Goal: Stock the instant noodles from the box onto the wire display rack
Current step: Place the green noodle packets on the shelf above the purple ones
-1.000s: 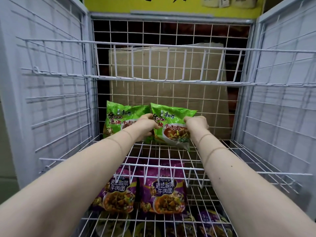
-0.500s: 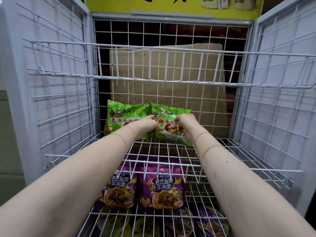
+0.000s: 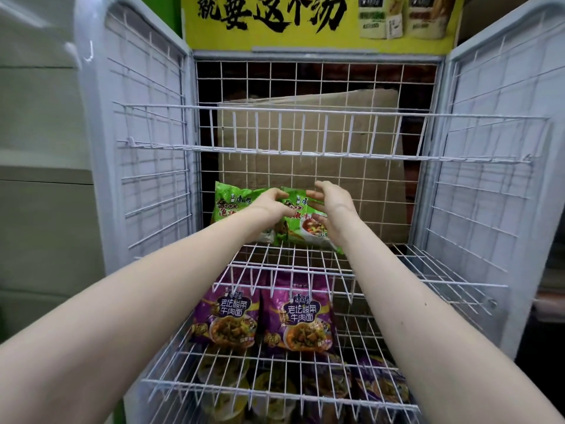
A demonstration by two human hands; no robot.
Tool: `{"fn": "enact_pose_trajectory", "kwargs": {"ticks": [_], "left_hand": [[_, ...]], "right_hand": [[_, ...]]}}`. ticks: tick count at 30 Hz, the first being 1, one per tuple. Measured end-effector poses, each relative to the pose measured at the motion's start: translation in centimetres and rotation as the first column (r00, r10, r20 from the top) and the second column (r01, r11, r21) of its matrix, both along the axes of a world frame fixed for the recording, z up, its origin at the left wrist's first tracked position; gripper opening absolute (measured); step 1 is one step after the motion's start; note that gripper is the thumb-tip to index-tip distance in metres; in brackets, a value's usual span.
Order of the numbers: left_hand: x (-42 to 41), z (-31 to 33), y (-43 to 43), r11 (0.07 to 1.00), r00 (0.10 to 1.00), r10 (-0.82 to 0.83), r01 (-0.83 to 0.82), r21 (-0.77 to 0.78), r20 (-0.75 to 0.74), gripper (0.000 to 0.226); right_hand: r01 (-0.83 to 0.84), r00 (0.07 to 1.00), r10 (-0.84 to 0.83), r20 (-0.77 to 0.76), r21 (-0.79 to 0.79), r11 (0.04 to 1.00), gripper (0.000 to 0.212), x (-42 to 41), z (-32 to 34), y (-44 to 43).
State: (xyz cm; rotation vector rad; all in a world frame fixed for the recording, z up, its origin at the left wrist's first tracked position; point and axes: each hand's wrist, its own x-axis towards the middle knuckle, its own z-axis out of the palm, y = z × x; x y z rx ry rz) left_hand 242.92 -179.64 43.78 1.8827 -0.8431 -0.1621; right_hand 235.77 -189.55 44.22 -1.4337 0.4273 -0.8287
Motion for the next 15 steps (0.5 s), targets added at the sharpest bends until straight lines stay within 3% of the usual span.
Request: {"fn": "enact_pose_trajectory", "kwargs": {"ticks": [3, 9, 15], "left_hand": [[-1.3, -0.6, 1.6, 0.993, 1.0, 0.001, -0.004, -0.118, -0.027, 0.041], [-3.7, -3.8, 7.0, 0.942, 1.0, 0.018, -0.013, -0.335, 0.013, 0.02], [-7.8, -8.9, 12.9, 0.878, 0.997, 0.068, -0.049, -0.476, 0.022, 0.018]], "right_hand": [[-0.09, 0.991, 0.083, 0.107, 0.061, 0.994, 0.028, -1.9, -1.0, 2.3], [-0.209, 0.942, 0.192, 0.274, 0.032, 0.977, 0.018, -5.6, -4.9, 6.3], [-0.237, 0.945, 0.229, 0.232, 0.009, 0.971, 0.022, -8.6, -11.6, 10.5]]}}
